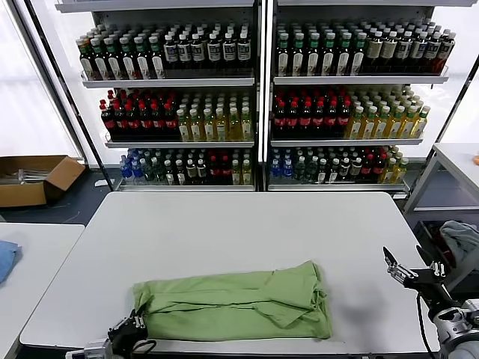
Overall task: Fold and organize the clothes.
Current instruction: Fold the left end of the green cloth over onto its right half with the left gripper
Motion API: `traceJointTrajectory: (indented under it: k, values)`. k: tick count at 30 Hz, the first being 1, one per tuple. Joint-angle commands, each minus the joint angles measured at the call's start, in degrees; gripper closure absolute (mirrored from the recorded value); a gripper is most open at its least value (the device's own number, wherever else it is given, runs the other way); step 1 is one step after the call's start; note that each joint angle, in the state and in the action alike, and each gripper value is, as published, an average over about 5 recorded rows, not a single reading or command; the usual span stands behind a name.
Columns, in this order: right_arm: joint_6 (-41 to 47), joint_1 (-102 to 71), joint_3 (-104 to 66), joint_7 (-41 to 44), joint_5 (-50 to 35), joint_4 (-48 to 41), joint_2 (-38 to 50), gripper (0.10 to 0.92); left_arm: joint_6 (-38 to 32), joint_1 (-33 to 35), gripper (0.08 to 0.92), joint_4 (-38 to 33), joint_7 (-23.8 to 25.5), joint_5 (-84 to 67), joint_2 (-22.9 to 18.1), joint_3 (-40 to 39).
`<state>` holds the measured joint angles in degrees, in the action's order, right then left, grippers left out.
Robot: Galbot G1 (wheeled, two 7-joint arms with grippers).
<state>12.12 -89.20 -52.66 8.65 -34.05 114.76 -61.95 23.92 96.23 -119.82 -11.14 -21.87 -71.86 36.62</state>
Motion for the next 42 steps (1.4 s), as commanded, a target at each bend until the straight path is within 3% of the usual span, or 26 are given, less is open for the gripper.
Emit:
traceJointTrajectory:
  k: [1,7,11,16,21,24,34,42]
  values:
    - [-0.1,1.6,1.9,-0.2,-0.1,0.4,0.2,0.203,-1.4,-6.3,0.903,6.2,5.9,-0.7,10.4,20.3]
    - [-0.3,1.2,3.5,-0.2,0.0,1.7,-0.1,0.203,-3.4,-8.3,0.903,15.5,13.9,1.2,21.8,29.1]
    - [-0.3,0.7,3.9,-0.3,0.2,2.8,-0.7,0.203,-3.1,-9.4,0.903,15.4,16.0,-0.4,25.1,28.6]
    - [-0.3,-0.8,2.7,-0.3,0.2,4.4,-1.3,0.203,-0.2,-11.7,0.903,5.4,13.0,-8.1,19.8,22.0]
    - [-0.8,-2.5,0.7,-0.1,0.1,5.0,-1.4,0.203,0.0,-11.5,0.903,-7.0,4.3,-21.4,13.8,8.6]
    - [-0.9,-2.9,0.1,-0.1,0.1,5.5,-1.5,0.203,-0.7,-9.9,0.903,-10.5,3.2,-22.1,11.6,1.3]
    - [-1.1,-3.6,-0.5,-0.5,0.4,6.3,-1.8,0.203,-3.6,-6.3,0.903,-11.2,1.8,-15.6,0.3,-9.0]
    - [-1.1,-3.0,-1.2,-1.2,0.1,5.7,-1.7,0.203,-4.7,-5.6,0.903,-8.4,2.6,-10.5,-1.5,-15.6]
